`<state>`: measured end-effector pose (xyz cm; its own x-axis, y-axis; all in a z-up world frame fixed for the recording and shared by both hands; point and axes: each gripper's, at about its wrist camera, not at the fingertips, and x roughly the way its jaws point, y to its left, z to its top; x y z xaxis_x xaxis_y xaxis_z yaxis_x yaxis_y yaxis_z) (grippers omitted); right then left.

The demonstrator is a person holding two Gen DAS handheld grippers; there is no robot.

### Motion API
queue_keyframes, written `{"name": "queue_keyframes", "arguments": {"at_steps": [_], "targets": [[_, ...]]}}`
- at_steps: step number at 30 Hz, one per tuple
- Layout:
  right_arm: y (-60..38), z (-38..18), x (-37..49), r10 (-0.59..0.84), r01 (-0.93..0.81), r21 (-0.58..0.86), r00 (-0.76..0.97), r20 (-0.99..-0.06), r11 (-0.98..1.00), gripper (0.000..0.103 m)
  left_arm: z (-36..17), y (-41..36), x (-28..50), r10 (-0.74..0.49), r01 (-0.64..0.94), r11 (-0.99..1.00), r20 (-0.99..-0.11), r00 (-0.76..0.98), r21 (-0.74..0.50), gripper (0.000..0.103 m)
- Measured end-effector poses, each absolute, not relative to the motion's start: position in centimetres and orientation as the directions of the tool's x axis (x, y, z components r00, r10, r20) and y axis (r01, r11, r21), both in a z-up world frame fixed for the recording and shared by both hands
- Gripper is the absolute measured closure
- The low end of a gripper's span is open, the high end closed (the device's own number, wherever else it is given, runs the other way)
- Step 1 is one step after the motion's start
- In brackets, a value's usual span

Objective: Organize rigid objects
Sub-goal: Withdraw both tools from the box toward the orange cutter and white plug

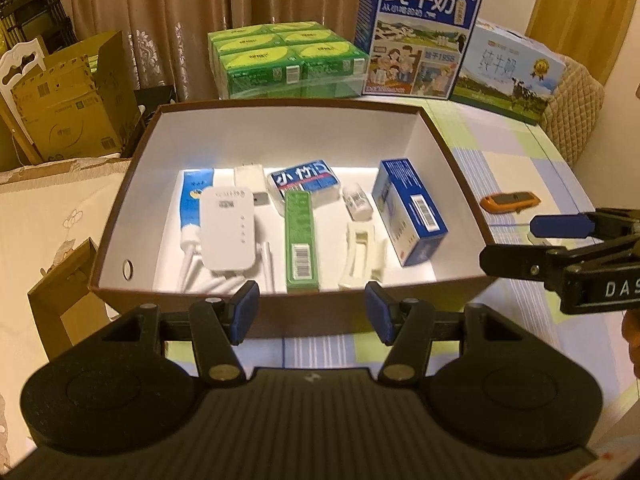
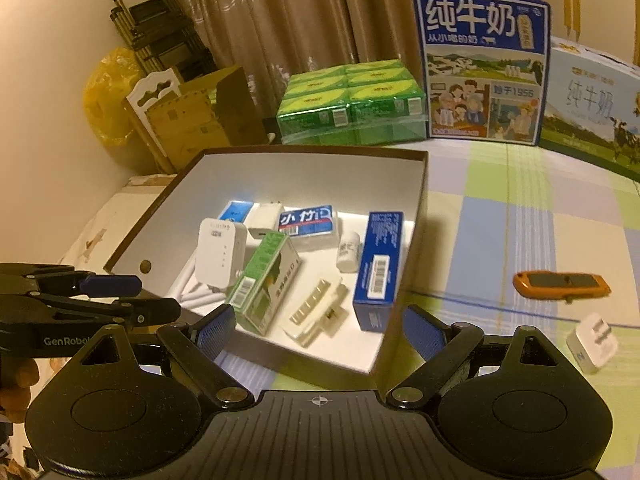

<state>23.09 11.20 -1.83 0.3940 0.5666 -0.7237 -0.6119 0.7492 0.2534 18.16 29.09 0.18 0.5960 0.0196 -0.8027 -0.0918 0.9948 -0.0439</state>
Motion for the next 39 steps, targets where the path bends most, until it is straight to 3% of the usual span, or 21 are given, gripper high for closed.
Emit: {"name": "queue_keyframes", "arguments": {"at_steps": [39], "targets": [[-5.7, -4.3, 22.7, 0.514, -0.580, 0.242, 0.367, -0.775, 0.778, 0.015, -2.5, 11.7, 17.2, -0.034, -0.058, 0.995, -0.853, 0.521, -0.075, 0.049]]}}
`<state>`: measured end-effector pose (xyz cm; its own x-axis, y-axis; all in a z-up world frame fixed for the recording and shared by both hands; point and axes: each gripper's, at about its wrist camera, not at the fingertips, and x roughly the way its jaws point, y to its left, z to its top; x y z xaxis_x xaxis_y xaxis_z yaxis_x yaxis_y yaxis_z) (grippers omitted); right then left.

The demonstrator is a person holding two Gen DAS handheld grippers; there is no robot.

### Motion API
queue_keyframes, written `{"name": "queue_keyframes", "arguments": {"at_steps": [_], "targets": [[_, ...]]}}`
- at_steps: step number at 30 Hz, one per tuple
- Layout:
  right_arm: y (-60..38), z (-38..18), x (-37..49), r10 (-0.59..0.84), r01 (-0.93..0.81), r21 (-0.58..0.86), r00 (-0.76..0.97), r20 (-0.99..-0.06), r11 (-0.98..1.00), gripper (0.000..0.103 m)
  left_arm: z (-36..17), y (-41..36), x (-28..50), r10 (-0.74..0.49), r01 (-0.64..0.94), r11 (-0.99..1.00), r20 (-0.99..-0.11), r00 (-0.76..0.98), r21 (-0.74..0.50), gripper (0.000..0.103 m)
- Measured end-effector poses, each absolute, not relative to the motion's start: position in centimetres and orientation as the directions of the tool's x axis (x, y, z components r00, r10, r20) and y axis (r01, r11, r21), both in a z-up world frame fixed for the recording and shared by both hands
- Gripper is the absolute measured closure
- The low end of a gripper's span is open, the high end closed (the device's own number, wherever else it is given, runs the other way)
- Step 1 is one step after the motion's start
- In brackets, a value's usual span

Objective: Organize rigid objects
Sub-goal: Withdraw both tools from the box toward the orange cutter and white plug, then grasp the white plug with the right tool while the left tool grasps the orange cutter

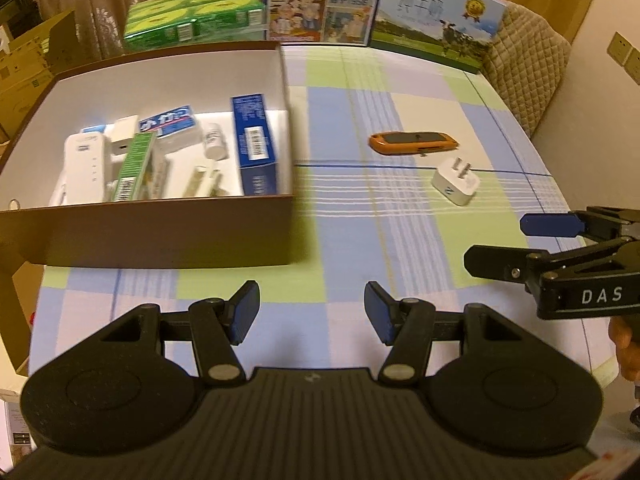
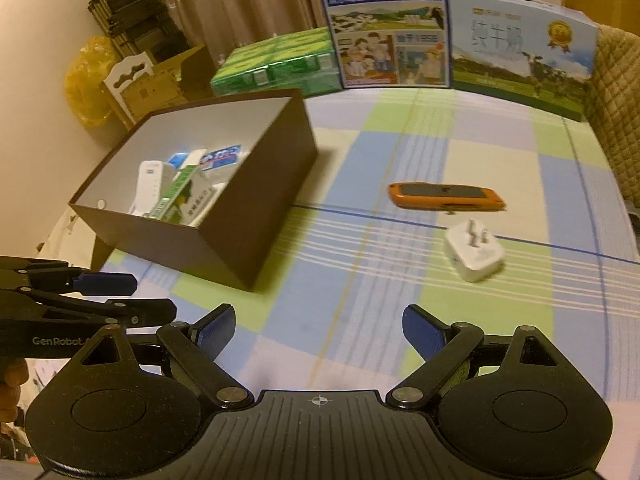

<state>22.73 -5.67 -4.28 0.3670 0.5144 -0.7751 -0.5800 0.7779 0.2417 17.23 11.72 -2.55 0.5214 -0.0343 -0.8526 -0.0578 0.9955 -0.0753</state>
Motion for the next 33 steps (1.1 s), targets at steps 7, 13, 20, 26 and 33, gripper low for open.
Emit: {"name": "queue_keyframes", "arguments": {"at_steps": [7, 13, 20, 26, 33], "targets": [[-8.9, -4.5, 23.7, 0.494, -0.559, 0.232, 0.379, -0.782, 0.796, 0.015, -3.1, 8.3, 18.6, -0.058, -0.019, 0.997, -0.856, 0.514, -0.078, 0.049], [-11.6, -5.1, 24.8, 0.462, -0.519, 0.220, 0.400, -0.791, 0.826, 0.015, -3.8, 5.6, 20.2, -0.079, 0.016, 0.996, -0.858, 0.508, -0.083, 0.049], [-14.4, -6.2, 26.6, 0.423, -0.469, 0.208, 0.418, -0.804, 0.858, 0.015, -4.6, 2.9, 22.4, -0.096, 0.062, 0.995, -0.860, 0.501, -0.075, 0.049], [-15.9, -6.7, 27.9, 0.431, -0.445, 0.232, 0.420, -0.799, 0.865, 0.015, -5.5, 1.6, 24.2, -0.103, 0.089, 0.994, -0.862, 0.496, -0.068, 0.049], [-16.0, -7.4, 29.5, 0.447, -0.462, 0.234, 0.432, -0.783, 0.856, 0.016, -6.8, 1.4, 26.4, -0.095, 0.097, 0.994, -0.869, 0.485, -0.054, 0.049]]}}
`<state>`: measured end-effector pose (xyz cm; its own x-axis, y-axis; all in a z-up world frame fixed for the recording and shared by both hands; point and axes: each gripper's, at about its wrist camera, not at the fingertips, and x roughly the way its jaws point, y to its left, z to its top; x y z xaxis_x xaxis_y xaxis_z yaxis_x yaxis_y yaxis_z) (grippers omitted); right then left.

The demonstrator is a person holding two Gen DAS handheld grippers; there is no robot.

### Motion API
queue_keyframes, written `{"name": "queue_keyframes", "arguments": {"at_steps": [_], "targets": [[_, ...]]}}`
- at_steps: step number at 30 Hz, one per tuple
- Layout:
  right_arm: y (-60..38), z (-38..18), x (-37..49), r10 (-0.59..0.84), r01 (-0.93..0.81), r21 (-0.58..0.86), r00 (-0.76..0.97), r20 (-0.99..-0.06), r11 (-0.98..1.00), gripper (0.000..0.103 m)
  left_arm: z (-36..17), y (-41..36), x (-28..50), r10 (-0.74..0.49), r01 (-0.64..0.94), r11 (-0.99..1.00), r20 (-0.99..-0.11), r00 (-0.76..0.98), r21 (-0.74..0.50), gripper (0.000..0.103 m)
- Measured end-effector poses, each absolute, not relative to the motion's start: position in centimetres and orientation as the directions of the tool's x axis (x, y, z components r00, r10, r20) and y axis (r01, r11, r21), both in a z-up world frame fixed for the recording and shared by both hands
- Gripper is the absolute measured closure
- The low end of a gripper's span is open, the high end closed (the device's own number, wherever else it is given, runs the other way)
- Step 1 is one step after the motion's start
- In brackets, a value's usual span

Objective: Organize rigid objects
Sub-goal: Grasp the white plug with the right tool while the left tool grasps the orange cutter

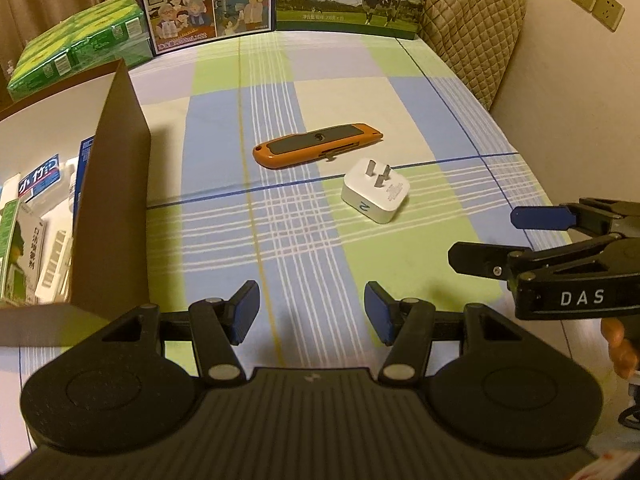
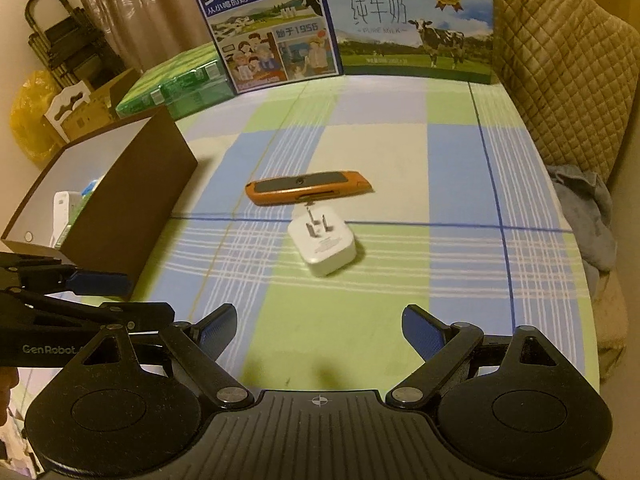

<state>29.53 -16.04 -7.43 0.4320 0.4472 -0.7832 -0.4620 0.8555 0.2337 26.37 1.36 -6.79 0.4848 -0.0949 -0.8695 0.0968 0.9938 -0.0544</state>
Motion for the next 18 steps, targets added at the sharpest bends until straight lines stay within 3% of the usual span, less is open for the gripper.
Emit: {"name": "queue_keyframes", "arguments": {"at_steps": [10, 18], "targets": [[-14.6, -9.9, 32.8, 0.472, -0.537, 0.198, 0.437, -0.766, 0.820, 0.030, -9.0, 1.4, 29.8, -0.078, 0.107, 0.994, -0.872, 0.484, -0.030, 0.049], [-12.8, -11.9, 35.8, 0.500, -0.630, 0.154, 0.420, -0.757, 0.761, 0.034, -10.5, 1.6, 32.4, -0.057, 0.114, 0.994, -0.875, 0.480, -0.002, 0.049]]}}
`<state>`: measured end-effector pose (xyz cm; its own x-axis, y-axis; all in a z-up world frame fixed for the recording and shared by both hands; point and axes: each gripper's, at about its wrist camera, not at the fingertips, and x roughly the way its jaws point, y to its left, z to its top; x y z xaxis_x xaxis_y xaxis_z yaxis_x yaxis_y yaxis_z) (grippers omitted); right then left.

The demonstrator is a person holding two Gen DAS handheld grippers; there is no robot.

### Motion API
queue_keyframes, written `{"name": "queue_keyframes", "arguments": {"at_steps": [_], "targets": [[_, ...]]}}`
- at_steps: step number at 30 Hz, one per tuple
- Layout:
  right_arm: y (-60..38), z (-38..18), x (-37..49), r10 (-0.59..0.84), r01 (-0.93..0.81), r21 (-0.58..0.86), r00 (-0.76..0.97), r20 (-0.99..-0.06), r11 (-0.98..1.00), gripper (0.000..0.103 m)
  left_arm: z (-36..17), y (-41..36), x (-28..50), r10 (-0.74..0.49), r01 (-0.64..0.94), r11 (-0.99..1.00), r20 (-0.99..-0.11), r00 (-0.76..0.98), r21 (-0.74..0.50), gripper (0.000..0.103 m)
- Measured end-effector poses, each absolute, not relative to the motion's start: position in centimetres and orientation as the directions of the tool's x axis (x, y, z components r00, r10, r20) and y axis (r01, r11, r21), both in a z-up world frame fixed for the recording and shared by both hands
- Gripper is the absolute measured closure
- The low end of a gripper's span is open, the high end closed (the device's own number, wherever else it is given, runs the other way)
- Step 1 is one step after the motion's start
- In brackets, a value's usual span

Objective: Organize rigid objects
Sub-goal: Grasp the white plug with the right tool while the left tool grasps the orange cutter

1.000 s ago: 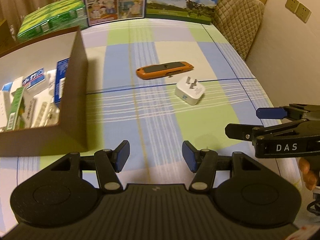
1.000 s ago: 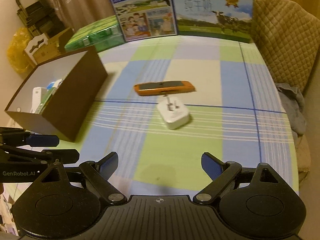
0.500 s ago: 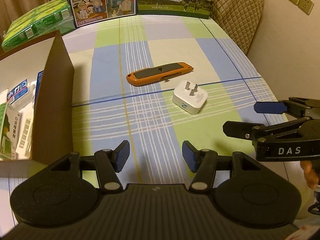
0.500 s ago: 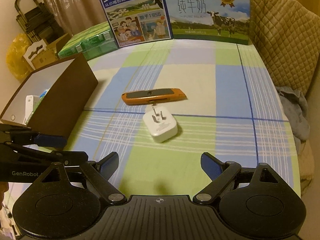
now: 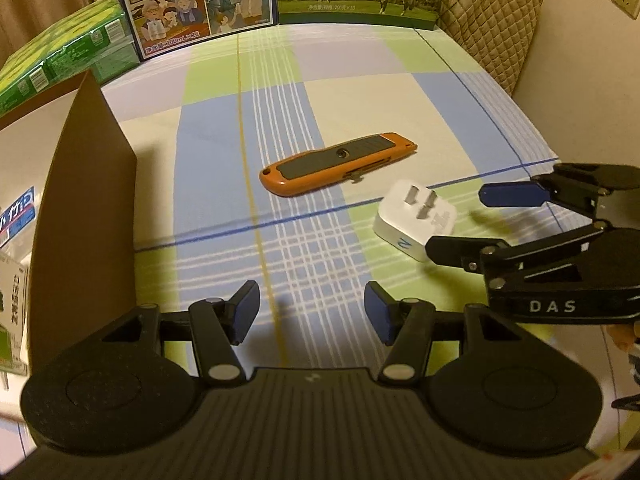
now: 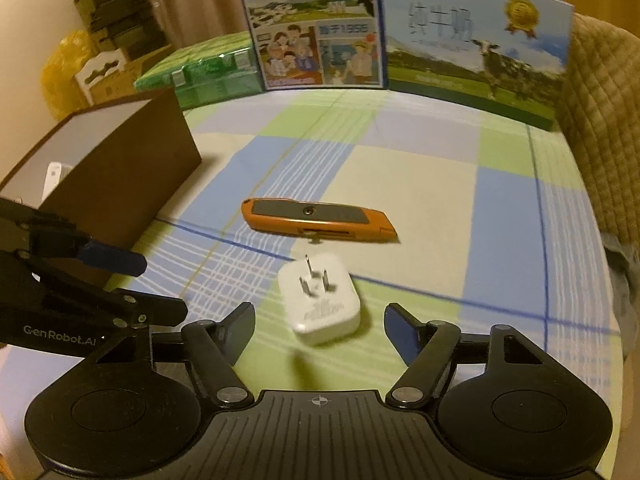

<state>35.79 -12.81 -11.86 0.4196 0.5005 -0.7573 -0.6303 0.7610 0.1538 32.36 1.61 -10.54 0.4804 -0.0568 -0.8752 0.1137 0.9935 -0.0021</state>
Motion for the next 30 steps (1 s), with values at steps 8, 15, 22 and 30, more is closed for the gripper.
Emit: {"name": "queue_keyframes", "arguments": {"at_steps": [8, 15, 22, 30], "targets": [[-11.0, -13.5, 37.8, 0.487, -0.679, 0.116, 0.386, -0.783, 0.725, 0.037, -11.7, 1.8, 33.9, -0.028, 0.109, 0.994, -0.883, 0.468, 0.026, 0.049], [-9.9, -14.4, 38.5, 0.481, -0.691, 0.107, 0.374, -0.793, 0.715, 0.039, -12.1, 1.9, 34.6, -0.006, 0.114, 0.992, -0.887, 0.462, 0.053, 0.049], [-9.6, -15.1, 38.6, 0.475, -0.703, 0.091, 0.373, -0.797, 0.705, 0.055, -12.2, 1.2, 35.3, 0.002, 0.166, 0.982, -0.883, 0.469, 0.091, 0.049], [-11.4, -15.0, 39.0, 0.449, -0.641, 0.099, 0.411, -0.793, 0.761, 0.057, -11.7, 0.0, 36.9, -0.009, 0.252, 0.958, -0.866, 0.499, 0.135, 0.049]]}}
